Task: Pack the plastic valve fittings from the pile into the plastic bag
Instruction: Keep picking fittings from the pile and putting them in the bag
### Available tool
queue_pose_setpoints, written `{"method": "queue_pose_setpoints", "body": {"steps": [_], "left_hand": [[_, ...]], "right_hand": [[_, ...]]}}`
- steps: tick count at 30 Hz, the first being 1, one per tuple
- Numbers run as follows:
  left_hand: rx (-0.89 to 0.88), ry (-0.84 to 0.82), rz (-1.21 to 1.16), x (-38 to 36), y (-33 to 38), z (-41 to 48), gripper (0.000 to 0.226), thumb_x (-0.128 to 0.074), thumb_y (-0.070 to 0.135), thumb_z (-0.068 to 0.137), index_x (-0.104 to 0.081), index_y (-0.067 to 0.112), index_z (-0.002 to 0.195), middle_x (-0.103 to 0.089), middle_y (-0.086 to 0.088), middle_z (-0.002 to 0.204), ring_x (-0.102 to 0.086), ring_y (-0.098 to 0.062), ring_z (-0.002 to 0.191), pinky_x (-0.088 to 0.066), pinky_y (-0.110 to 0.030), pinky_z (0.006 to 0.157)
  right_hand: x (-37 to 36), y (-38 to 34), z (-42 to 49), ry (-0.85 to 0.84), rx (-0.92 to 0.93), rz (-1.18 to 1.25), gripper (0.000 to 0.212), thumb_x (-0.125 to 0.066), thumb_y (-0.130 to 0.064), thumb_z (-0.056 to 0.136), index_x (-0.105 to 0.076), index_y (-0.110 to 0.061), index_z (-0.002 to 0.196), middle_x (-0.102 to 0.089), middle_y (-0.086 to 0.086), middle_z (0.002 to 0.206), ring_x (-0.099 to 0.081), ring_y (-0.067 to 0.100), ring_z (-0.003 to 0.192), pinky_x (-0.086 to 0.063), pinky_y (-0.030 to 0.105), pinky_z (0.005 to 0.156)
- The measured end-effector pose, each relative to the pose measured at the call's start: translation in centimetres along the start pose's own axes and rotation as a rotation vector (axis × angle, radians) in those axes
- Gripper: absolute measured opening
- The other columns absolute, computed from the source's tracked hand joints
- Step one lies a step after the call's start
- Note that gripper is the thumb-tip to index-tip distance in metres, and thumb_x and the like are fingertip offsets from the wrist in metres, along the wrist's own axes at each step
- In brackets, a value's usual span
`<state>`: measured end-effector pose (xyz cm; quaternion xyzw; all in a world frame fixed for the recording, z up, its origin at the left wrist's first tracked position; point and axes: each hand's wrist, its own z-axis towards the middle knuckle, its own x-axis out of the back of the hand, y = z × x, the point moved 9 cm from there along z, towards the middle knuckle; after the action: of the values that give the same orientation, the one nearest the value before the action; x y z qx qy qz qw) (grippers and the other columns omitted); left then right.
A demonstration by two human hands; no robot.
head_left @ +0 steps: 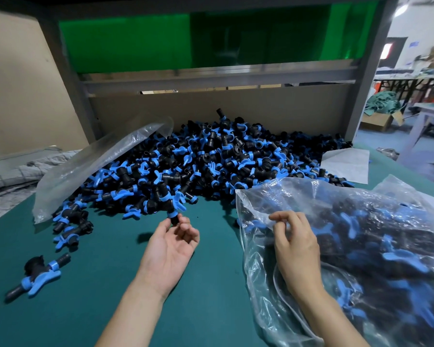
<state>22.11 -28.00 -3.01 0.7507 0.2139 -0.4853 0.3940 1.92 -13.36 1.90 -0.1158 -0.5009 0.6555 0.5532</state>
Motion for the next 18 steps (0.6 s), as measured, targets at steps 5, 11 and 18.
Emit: {"method": "queue_pose_setpoints", "body": {"steps": [5, 11, 18], "left_hand": [[-0.125, 0.033, 0.298, -0.1, 0.3, -0.3, 0.018, -0.049, 0.02, 0.101, -0.061, 0.007, 0.099, -0.063, -0.004, 0.082, -0.055, -0.012, 0.067, -0.055, -0.026, 0.062], [-0.232, -0.045, 0.754, -3.0, -2.1, -1.9, 0.016, -0.051, 0.004, 0.098, -0.065, 0.006, 0.105, -0.07, -0.009, 0.085, -0.065, -0.011, 0.068, -0.057, -0.02, 0.064], [-0.438, -0.207, 1.094, -10.1, -5.8, -3.6, 0.015, -0.053, 0.003, 0.097, -0.066, 0.011, 0.1, -0.073, 0.002, 0.079, -0.066, -0.006, 0.07, -0.053, -0.017, 0.065]], "right_hand": [[0.6, -0.6, 0.0, 0.029, -0.01, 0.093, 0.022, -0.053, -0.004, 0.092, -0.065, -0.022, 0.09, -0.059, -0.009, 0.094, -0.057, 0.006, 0.077, -0.045, 0.034, 0.069], [2.7, -3.5, 1.1, 0.069, -0.006, 0.323, 0.028, -0.054, -0.004, 0.092, -0.064, -0.03, 0.088, -0.065, -0.004, 0.089, -0.056, 0.009, 0.066, -0.043, 0.021, 0.06], [4.6, -9.2, 1.8, 0.025, 0.137, 0.363, 0.026, -0.054, -0.008, 0.091, -0.064, -0.032, 0.088, -0.065, -0.013, 0.093, -0.06, 0.009, 0.079, -0.041, 0.014, 0.068]]}}
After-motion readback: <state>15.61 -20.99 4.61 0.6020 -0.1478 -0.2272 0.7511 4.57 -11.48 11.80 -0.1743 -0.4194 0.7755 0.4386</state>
